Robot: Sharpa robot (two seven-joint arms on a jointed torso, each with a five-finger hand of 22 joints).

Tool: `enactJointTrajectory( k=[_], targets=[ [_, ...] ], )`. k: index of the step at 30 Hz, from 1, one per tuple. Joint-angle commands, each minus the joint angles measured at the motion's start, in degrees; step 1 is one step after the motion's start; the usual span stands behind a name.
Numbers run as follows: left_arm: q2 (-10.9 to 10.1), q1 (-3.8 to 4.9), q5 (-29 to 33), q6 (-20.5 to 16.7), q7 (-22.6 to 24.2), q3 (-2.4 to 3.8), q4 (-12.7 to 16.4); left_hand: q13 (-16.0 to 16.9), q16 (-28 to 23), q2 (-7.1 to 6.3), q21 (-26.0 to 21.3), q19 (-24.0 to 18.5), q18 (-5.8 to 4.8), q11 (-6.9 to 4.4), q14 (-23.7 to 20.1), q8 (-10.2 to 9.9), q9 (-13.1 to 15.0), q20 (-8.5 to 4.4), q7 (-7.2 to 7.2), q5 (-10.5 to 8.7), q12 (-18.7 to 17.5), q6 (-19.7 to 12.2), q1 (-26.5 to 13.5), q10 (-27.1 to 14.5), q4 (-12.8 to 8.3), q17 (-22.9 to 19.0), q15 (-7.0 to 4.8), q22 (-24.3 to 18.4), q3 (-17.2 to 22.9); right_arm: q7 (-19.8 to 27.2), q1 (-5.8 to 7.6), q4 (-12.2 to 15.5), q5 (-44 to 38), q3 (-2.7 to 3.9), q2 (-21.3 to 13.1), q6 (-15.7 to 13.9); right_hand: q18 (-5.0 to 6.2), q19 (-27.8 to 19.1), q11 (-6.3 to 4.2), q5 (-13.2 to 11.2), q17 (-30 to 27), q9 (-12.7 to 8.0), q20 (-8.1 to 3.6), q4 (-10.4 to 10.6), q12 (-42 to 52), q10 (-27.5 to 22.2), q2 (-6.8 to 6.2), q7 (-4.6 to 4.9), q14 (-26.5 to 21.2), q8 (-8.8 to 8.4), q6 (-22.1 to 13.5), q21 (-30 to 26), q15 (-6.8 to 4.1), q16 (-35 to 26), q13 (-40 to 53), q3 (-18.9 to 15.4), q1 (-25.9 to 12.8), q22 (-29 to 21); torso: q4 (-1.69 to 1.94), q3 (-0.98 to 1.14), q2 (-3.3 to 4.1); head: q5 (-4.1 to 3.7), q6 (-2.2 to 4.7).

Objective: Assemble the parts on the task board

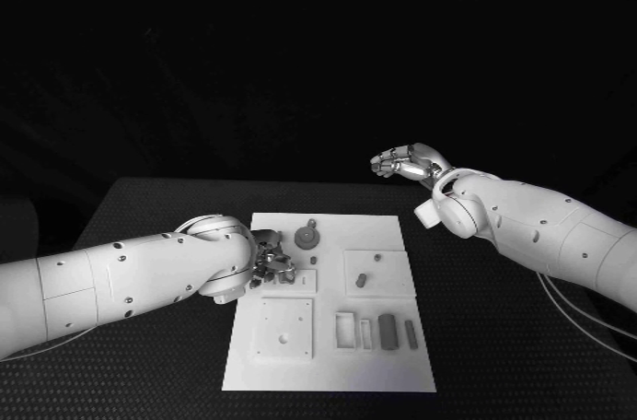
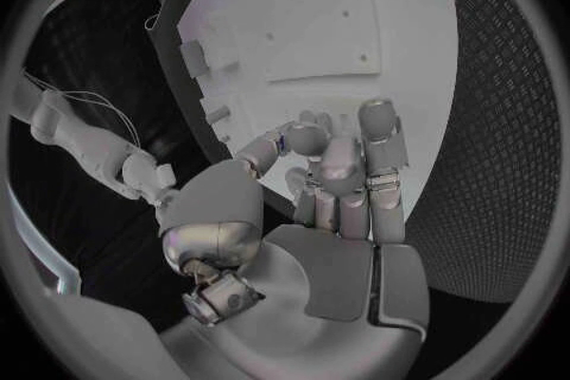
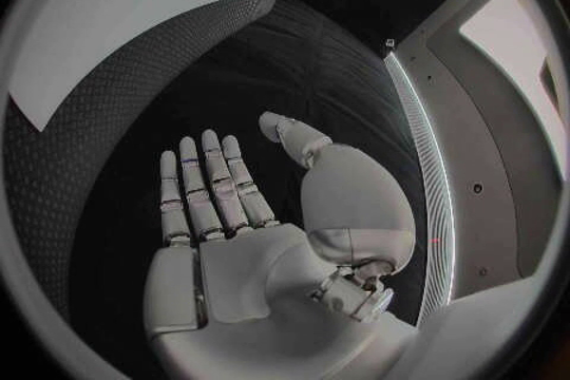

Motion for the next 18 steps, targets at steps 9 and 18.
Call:
enactJointTrajectory(
  k=[9, 18],
  targets=[
    [1.0, -0.45, -3.1, 2.1, 0.5, -0.04, -0.1, -1.3, 1.5, 0.74, 0.6, 0.7, 0.2, -0.78, -3.2, 0.6, 0.6, -0.79, -4.08, 1.65, 0.6, 7.1, -1.7, 0.2, -0.3, -1.3, -2.73, 1.3, 0.6, 0.7, -0.03, 0.0, -0.1, 0.04, 0.1, 1.2, -0.42, -0.5, 0.07, 0.0, -0.1, -0.1, 0.12, -0.1, -0.4, 0.3, -0.04, 0.2, -0.1, 0.32, -0.2, -0.2, 0.55, -0.4, -0.1, -0.4, -0.5, 0.2, -0.07, 0.04, 0.0, 0.16, -0.2],
    [1.4, -0.67, -3.9, 2.4, 0.4, -0.03, -0.1, -1.8, 2.5, 1.14, 1.0, 0.7, 0.26, -1.12, -3.6, 0.7, 0.9, -0.85, -4.41, 3.66, 1.3, 7.9, -2.7, 0.0, -0.9, -2.4, -3.06, 1.2, 0.9, 0.7, -0.03, 0.0, -0.2, 0.04, 0.1, 1.5, -0.47, -0.6, 0.18, 0.0, -0.1, -0.2, 0.13, -0.1, -0.5, 0.4, 0.01, 0.31, -0.1, 0.38, -0.2, -0.3, 0.71, -0.4, -0.3, -0.5, -0.5, 0.3, -0.06, 0.09, -0.02, 0.09, -0.13]
  ],
)
